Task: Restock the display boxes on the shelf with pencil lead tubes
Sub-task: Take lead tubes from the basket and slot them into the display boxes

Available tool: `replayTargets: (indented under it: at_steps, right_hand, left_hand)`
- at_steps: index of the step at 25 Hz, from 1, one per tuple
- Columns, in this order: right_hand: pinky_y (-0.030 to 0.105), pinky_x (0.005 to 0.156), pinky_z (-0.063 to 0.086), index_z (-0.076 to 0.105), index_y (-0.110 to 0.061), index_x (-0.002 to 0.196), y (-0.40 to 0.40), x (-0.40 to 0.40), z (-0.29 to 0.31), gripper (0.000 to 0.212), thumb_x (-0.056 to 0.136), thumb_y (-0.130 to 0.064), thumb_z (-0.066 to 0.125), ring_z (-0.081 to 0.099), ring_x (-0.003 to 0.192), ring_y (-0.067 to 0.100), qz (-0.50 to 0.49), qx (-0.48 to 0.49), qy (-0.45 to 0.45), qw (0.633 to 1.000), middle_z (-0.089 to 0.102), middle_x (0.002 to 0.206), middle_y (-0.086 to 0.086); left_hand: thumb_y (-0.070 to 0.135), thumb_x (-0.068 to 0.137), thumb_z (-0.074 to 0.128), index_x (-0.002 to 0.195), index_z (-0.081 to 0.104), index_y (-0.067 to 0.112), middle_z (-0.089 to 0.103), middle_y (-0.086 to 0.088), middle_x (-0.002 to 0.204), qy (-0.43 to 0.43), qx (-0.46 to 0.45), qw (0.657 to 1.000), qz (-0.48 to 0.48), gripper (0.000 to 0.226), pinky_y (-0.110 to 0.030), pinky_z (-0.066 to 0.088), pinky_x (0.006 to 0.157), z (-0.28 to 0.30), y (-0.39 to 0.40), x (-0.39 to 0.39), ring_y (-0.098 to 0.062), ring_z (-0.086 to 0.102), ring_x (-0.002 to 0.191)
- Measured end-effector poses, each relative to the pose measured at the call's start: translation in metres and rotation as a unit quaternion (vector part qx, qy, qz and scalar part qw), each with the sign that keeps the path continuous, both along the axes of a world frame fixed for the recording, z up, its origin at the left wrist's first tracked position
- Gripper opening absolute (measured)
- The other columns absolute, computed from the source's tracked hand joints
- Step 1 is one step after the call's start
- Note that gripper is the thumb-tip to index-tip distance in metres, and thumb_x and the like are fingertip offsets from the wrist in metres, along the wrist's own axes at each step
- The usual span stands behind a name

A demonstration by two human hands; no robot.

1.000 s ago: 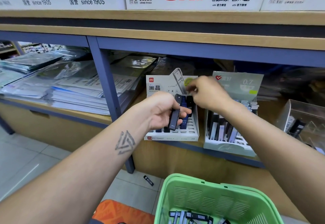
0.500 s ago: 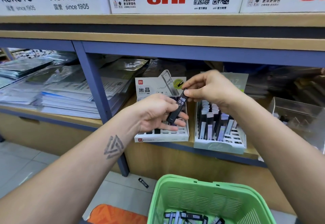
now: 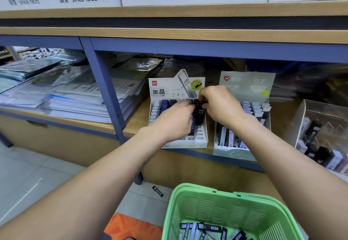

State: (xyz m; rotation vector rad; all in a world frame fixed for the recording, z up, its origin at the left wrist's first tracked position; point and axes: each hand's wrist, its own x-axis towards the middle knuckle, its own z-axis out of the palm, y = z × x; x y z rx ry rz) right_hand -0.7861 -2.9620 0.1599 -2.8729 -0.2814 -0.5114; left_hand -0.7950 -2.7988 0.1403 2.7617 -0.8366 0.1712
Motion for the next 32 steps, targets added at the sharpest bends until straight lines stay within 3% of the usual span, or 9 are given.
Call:
replayTargets:
  at_steps: [5,13,17,21,24,26,28,32]
  right_hand:
    - [0.041,0.076,0.054,0.066,-0.010,0.103,0.006,0.002,-0.006,0.019,0.089,0.001,0.061,0.064,0.093,0.045,-0.005,-0.050,-0.013,0.999,0.065,0.098,0.021]
    - [0.043,0.082,0.056,0.070,-0.012,0.099,0.009,0.006,-0.002,0.021,0.087,0.003,0.063,0.065,0.096,0.041,-0.007,-0.011,0.024,1.000,0.067,0.102,0.019]
    - [0.042,0.083,0.058,0.069,-0.009,0.115,0.016,0.010,-0.008,0.030,0.089,0.002,0.059,0.066,0.101,0.039,-0.032,-0.081,0.041,0.995,0.067,0.111,0.017]
    - [0.039,0.073,0.052,0.068,-0.008,0.116,0.016,0.009,-0.006,0.031,0.087,-0.003,0.062,0.062,0.103,0.037,-0.027,-0.118,0.035,0.992,0.059,0.118,0.012]
    - [0.041,0.072,0.054,0.071,-0.012,0.110,0.014,-0.004,0.000,0.030,0.084,-0.005,0.059,0.062,0.098,0.039,-0.011,-0.054,-0.007,0.998,0.060,0.112,0.012]
    - [0.044,0.076,0.056,0.074,-0.017,0.106,0.017,-0.024,0.000,0.031,0.084,-0.005,0.055,0.064,0.096,0.039,0.007,0.038,-0.033,0.999,0.067,0.108,0.011]
    - [0.045,0.079,0.056,0.074,-0.021,0.103,0.023,-0.050,-0.008,0.031,0.085,-0.007,0.053,0.065,0.094,0.036,0.025,0.103,-0.019,0.994,0.071,0.104,0.008]
    - [0.041,0.080,0.056,0.074,-0.024,0.098,0.029,-0.094,-0.060,0.026,0.085,-0.014,0.054,0.067,0.093,0.031,0.039,0.102,0.108,0.988,0.074,0.097,0.007]
  left_hand:
    - [0.025,0.104,0.039,0.150,0.036,0.003,0.038,-0.014,0.155,0.014,0.097,0.995,-0.004,0.052,-0.041,0.033,0.115,-0.013,0.004,0.007,-0.029,0.037,0.141]
    - [0.017,0.099,0.042,0.149,0.039,0.004,0.040,-0.011,0.155,0.022,0.089,0.996,-0.007,0.052,-0.039,0.034,0.116,-0.010,0.006,0.009,-0.026,0.037,0.142]
    - [0.016,0.098,0.043,0.147,0.040,0.005,0.042,-0.011,0.151,0.020,0.089,0.996,-0.005,0.050,-0.037,0.036,0.113,-0.011,0.004,0.010,-0.026,0.039,0.139]
    - [0.012,0.095,0.045,0.144,0.044,0.005,0.046,-0.012,0.146,0.023,0.089,0.996,0.000,0.049,-0.040,0.040,0.110,-0.013,0.005,0.012,-0.028,0.043,0.135]
    - [0.007,0.091,0.045,0.128,0.055,0.004,0.054,-0.011,0.131,-0.015,0.042,0.999,0.005,0.038,-0.046,0.044,0.103,-0.008,0.007,0.005,-0.030,0.048,0.125]
    - [0.006,0.089,0.046,0.107,0.058,0.007,0.057,-0.010,0.114,-0.086,0.013,0.996,0.009,0.022,-0.043,0.045,0.094,-0.002,0.010,-0.011,-0.030,0.050,0.113]
    - [0.010,0.090,0.046,0.100,0.058,0.010,0.059,-0.009,0.104,-0.123,0.012,0.992,0.007,0.015,-0.038,0.041,0.082,0.000,0.018,-0.032,-0.029,0.053,0.104]
    - [0.027,0.091,0.048,0.095,0.051,0.017,0.067,-0.007,0.099,-0.006,0.088,0.995,0.046,0.012,-0.036,0.036,0.063,-0.035,0.035,-0.063,-0.034,0.063,0.094]
